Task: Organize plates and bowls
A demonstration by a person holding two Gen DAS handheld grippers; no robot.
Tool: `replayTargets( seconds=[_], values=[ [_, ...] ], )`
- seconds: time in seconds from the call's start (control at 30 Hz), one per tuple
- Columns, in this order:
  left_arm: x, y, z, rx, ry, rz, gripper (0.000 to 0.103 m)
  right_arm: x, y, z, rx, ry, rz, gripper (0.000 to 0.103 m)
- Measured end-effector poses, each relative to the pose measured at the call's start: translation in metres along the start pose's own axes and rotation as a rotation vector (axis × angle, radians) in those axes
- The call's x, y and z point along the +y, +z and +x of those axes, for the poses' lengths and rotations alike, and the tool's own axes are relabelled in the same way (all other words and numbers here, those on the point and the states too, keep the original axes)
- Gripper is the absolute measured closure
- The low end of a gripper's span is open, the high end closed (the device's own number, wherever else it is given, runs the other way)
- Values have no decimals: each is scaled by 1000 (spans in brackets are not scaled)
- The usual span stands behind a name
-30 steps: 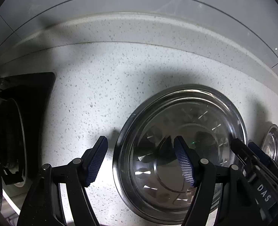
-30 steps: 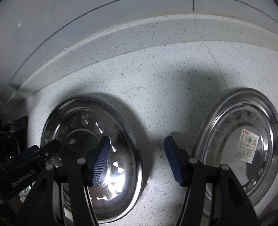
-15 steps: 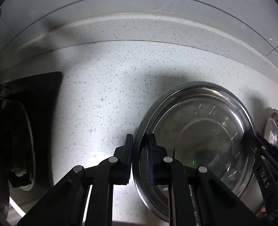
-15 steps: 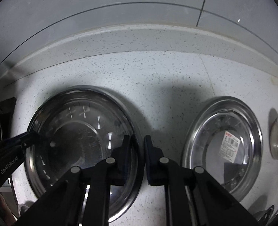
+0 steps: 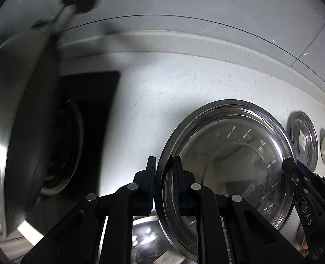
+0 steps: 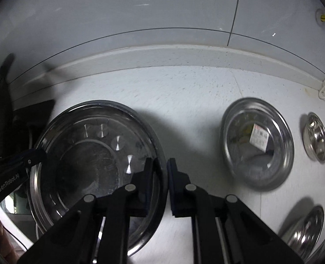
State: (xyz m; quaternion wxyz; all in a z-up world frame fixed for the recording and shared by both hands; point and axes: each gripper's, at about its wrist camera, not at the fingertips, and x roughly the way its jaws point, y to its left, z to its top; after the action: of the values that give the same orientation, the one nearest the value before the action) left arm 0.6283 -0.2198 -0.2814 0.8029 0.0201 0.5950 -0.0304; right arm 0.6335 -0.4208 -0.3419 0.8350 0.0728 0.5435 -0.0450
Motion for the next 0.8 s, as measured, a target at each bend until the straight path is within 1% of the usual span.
replayTargets(
  seconds=[0.2,0.27,0.3,0.4,0.53,0.77,0.8],
  values=[
    [36,-53,-21,-2,2,-16,91,32,-62,-21,19,30,-17,92],
    [46,-73,-23,-4,13,-15,91,38,-78,-24,30,37,-23,92],
    [47,-77,-19,-1,16,-13,91,41,-93,-24,38,40,-28,92],
    [60,-97,-15,15,13,-13,91,46,-118,-25,50,42,-41,92],
    [69,-122,-9,30,28,-14,91,56,-141,-24,68,32,-68,92],
    [70,-137,14,64,53,-8,90,64,-161,-6,92,-2,-104,91],
    [67,-137,13,39,72,4,90,65,-163,-3,94,-4,-110,91]
  ],
)
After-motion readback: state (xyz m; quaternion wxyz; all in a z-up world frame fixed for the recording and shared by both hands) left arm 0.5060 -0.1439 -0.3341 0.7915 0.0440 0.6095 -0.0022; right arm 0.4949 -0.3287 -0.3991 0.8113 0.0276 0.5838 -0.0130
